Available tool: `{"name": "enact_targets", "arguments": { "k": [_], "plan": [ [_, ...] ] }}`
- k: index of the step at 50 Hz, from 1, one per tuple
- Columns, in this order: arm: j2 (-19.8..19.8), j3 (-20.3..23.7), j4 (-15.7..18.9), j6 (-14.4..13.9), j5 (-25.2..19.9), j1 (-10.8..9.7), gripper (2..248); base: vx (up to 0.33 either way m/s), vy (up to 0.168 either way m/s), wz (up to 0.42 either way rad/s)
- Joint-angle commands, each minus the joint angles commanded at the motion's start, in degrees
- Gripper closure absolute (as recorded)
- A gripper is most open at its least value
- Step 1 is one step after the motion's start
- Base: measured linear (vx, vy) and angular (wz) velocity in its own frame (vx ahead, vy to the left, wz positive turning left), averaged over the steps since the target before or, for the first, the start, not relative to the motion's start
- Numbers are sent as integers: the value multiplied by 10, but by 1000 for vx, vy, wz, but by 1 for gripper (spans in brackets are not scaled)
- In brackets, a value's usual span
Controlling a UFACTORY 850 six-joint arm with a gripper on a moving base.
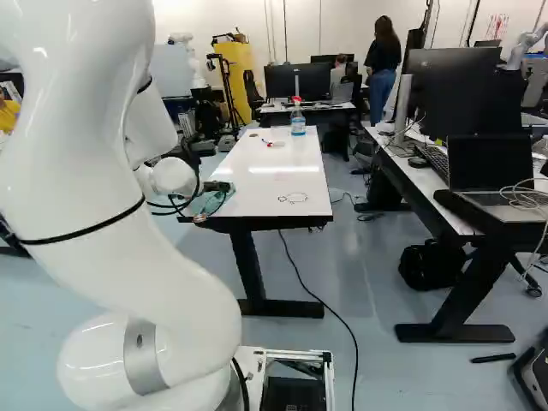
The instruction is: Clean the table with the green towel
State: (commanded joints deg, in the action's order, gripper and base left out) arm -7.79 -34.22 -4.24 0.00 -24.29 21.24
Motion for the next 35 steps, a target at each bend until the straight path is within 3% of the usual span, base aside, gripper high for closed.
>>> {"name": "enact_targets", "arguments": {
  "k": [11,27,28,33,34,35],
  "plan": [
    [-7,-7,-9,0,23,5,3,0,0,0],
    [-7,-8,-10,0,23,6,3,0,0,0],
    [-7,-8,-10,0,23,6,21,0,0,0],
    [-7,-8,-10,0,23,6,21,0,0,0],
    [-7,-8,-10,0,23,6,58,0,0,0],
    [-7,-8,-10,0,23,6,58,0,0,0]
  ]
}}
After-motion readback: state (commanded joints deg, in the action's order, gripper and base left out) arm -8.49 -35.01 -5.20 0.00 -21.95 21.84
